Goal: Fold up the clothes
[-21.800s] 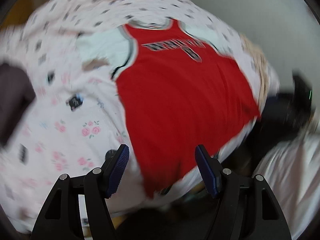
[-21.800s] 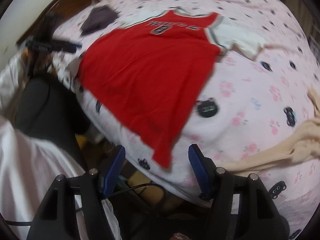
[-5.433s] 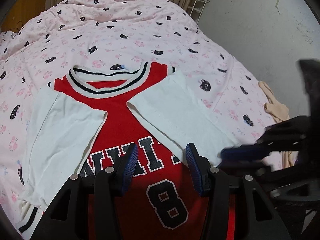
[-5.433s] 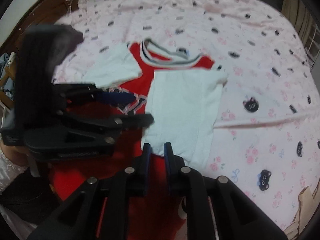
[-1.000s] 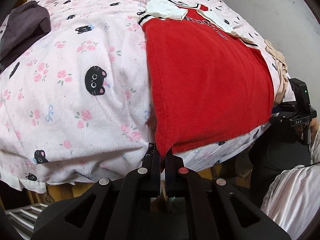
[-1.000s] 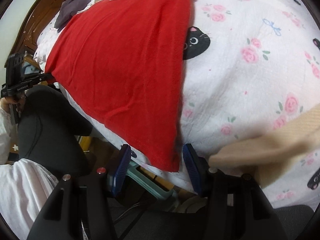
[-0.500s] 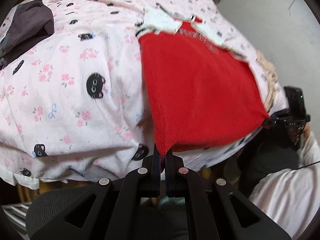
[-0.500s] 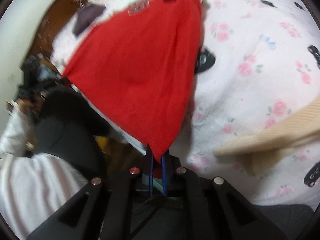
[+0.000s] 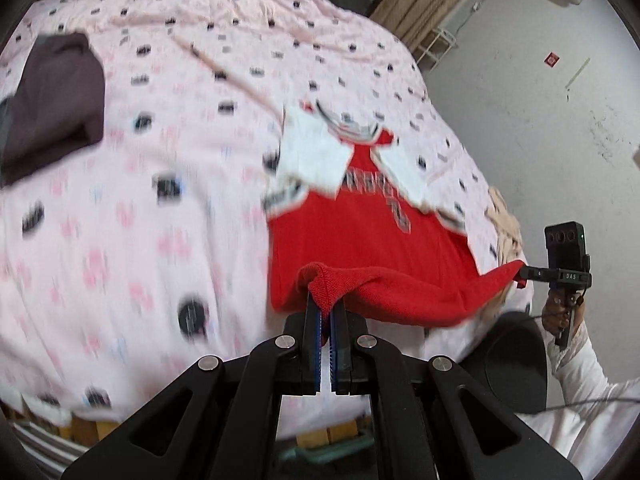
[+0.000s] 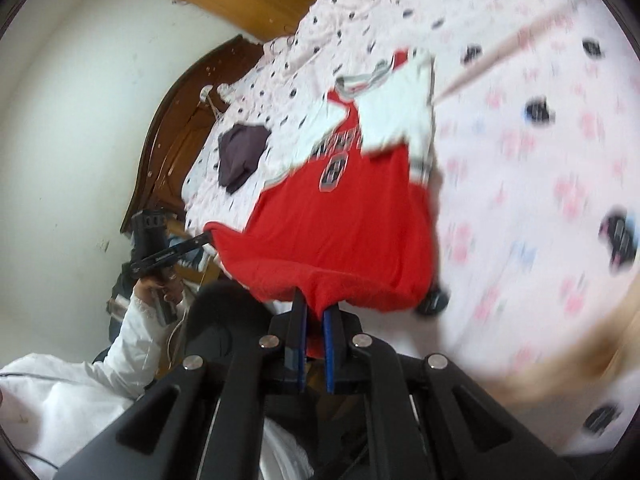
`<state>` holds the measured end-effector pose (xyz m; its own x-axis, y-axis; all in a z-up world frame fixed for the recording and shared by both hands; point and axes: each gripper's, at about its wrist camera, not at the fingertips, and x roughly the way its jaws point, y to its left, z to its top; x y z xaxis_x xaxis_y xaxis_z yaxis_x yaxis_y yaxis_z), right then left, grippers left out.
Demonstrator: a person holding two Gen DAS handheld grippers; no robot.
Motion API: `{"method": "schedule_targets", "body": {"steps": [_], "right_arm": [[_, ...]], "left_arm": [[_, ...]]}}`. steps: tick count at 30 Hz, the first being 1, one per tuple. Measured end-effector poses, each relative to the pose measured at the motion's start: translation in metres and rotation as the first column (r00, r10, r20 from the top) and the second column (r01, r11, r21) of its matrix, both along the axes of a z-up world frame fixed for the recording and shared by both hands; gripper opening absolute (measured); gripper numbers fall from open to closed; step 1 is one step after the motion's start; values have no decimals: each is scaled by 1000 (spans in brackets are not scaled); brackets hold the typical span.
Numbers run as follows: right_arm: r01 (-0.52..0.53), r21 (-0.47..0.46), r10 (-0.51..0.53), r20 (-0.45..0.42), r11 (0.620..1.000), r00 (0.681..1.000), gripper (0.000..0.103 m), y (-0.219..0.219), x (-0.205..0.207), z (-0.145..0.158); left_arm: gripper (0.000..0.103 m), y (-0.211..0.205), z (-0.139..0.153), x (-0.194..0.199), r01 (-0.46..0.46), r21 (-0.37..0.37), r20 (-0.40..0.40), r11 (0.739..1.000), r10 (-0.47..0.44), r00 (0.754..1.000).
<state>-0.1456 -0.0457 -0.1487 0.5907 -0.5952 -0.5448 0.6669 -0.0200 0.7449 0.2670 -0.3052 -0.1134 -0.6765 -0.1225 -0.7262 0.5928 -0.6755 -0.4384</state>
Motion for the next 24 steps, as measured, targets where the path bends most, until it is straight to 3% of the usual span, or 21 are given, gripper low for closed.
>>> {"method": "schedule_targets", "body": {"steps": [11,18,24], "right_arm": [[111,-18,-111,-23,994,994,7,-74,-66,33],[165,-5,-165,-60,986,984,7,-127,-95,44],[200,41,-194,-116,979,974,7,-175,-119,31]], "left_arm": [[2,-80,19,-62,-56,-94,-17,994,55,998],[2,-136,12,-102,-84,-108,-9,991,84,996],[2,-175,-10,-125,-133,-77,-5,988,133,991]]}}
